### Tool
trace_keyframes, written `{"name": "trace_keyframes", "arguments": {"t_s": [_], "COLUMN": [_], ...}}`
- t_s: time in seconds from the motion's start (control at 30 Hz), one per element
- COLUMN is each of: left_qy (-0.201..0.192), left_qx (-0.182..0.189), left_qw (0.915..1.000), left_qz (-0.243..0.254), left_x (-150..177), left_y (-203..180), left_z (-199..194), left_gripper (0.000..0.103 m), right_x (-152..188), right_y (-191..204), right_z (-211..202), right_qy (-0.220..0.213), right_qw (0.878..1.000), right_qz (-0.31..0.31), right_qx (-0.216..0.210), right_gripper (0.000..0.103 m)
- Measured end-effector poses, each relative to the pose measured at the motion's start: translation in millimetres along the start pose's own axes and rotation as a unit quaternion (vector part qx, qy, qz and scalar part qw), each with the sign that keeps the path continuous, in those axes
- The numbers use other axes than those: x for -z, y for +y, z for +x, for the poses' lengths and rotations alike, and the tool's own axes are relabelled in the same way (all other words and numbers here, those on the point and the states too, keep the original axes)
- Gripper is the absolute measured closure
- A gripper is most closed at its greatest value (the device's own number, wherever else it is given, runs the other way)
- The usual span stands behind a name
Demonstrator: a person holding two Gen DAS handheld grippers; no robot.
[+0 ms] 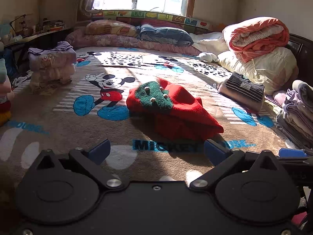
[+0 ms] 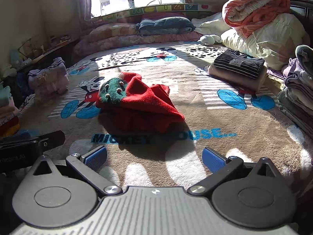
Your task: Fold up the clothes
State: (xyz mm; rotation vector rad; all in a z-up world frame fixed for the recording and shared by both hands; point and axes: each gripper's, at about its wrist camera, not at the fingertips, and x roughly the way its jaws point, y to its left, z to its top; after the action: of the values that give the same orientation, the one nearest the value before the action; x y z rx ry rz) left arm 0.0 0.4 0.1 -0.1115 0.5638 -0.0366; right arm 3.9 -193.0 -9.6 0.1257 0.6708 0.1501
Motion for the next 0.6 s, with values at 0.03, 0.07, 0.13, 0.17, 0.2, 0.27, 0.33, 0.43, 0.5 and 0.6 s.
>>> {"name": "trace_keyframes", "arguments": {"t_s": [0.03, 0.07, 0.13, 0.17, 0.2, 0.27, 0.33, 0.43, 0.5, 0.6], "left_qy": [0.001, 0.003, 0.006, 0.007, 0.008, 0.011, 0.012, 0.012, 0.012, 0.013], "left_qx": [0.002, 0.003, 0.007, 0.008, 0.009, 0.002, -0.001, 0.001, 0.001, 0.001], "left_qw": [1.0000, 1.0000, 0.9999, 0.9999, 0.9998, 0.9999, 0.9999, 0.9999, 0.9999, 0.9999], "left_qz": [-0.003, -0.005, -0.011, -0.013, -0.014, -0.006, -0.003, -0.005, -0.005, -0.004], "left_x": [-0.6, -1.2, -2.4, -3.0, -3.2, -1.8, -0.1, 1.0, 0.7, 0.8], "left_y": [1.7, 3.4, 6.8, 8.5, 8.9, 3.5, -1.5, -0.9, -0.5, 0.0], "left_z": [-0.6, -1.1, -2.3, -2.8, -3.1, -2.0, -2.0, -4.5, -5.1, -4.7], "left_gripper": [0.000, 0.000, 0.000, 0.000, 0.000, 0.000, 0.000, 0.000, 0.000, 0.000], "right_x": [0.0, 0.1, 0.1, 1.1, 2.8, 3.2, 2.6, 2.0, 1.8, 1.8], "right_y": [0.5, 1.0, 2.0, 2.0, 1.6, 2.0, 2.9, 5.1, 5.5, 5.3], "right_z": [-0.4, -0.7, -1.5, -2.0, -2.5, -3.5, -4.6, -6.4, -7.7, -9.0], "right_qy": [-0.001, -0.002, -0.004, -0.005, -0.006, -0.006, -0.005, -0.007, -0.008, -0.008], "right_qw": [1.000, 1.000, 1.000, 1.000, 1.000, 1.000, 1.000, 1.000, 1.000, 1.000], "right_qz": [-0.001, -0.002, -0.004, -0.004, -0.005, -0.006, -0.007, -0.005, -0.005, -0.006], "right_qx": [0.001, 0.002, 0.003, 0.003, 0.002, 0.000, -0.002, -0.001, -0.002, -0.002], "right_gripper": [0.000, 0.000, 0.000, 0.000, 0.000, 0.000, 0.000, 0.000, 0.000, 0.000]}}
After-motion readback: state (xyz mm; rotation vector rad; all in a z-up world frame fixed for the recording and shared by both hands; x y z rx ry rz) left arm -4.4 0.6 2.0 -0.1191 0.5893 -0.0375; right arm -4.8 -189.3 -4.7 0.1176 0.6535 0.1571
